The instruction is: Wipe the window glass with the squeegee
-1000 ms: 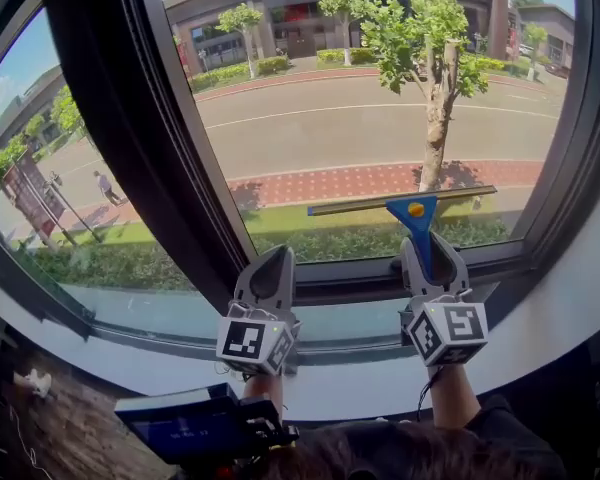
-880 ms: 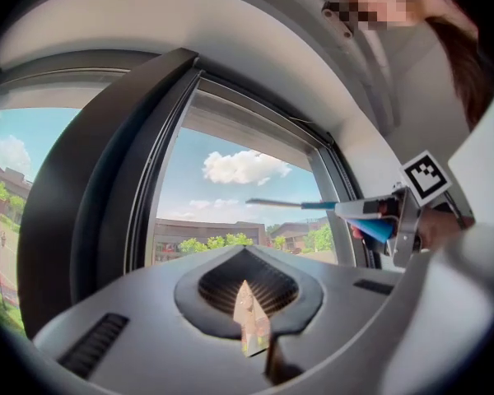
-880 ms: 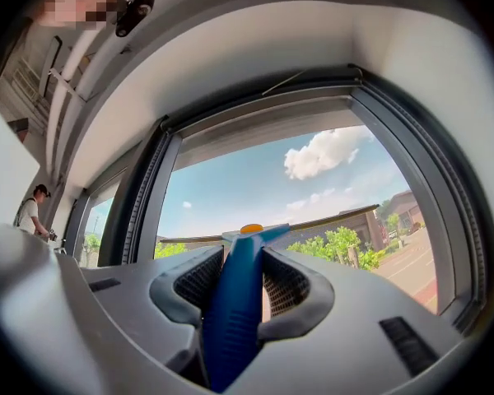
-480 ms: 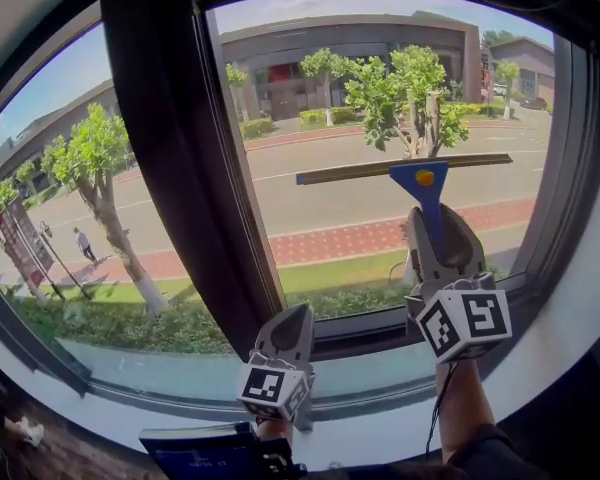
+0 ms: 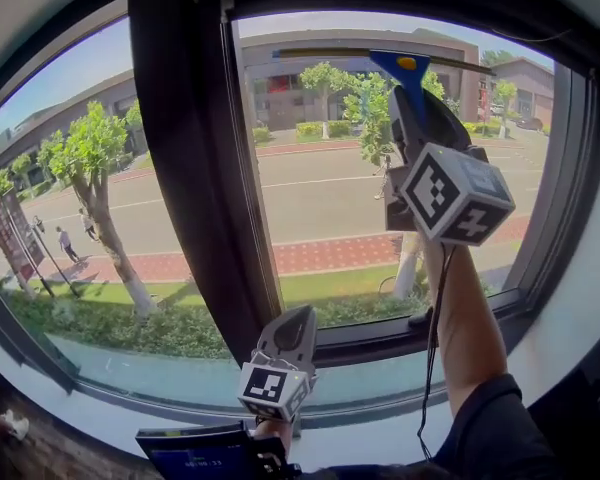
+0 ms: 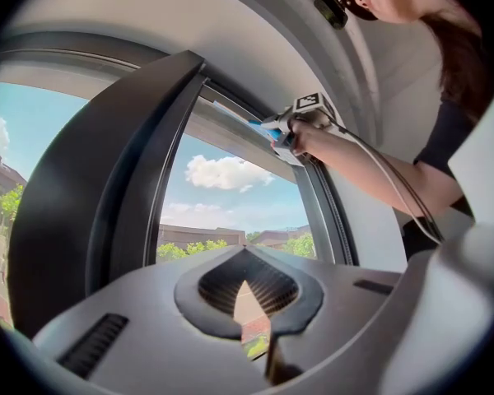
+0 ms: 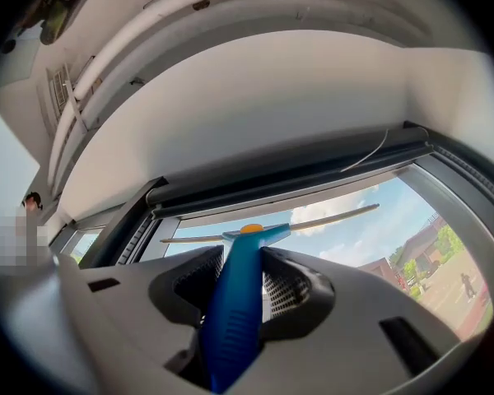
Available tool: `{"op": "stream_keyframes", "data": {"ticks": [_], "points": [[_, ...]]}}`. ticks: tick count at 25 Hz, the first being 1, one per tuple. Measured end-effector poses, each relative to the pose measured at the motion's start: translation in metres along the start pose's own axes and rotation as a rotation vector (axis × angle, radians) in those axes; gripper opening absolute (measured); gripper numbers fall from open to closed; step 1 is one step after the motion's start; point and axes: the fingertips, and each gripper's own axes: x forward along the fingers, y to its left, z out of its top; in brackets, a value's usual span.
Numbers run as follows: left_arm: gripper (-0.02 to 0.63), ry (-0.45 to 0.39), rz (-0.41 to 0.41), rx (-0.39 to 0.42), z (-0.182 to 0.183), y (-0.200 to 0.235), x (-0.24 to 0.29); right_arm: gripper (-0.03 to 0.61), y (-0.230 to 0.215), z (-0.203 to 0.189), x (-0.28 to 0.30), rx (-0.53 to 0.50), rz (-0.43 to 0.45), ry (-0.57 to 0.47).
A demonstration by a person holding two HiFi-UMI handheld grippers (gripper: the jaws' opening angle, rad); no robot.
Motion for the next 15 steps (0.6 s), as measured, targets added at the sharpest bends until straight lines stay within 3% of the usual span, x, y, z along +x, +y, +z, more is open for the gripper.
{"op": "stream_keyframes", "data": {"ticks": [5,15], "points": [[0.002,-0.008,0.019,0.003,0.005,0.000,-0.003,0.144,0.011,0.020,0.042,-0.049,-0.008,-0.011],[0.002,-0.027,0.037,0.025,0.021,0.005,-0.003,0.144,0.020,0.031,0.093,-0.022,-0.007,-0.024]]}}
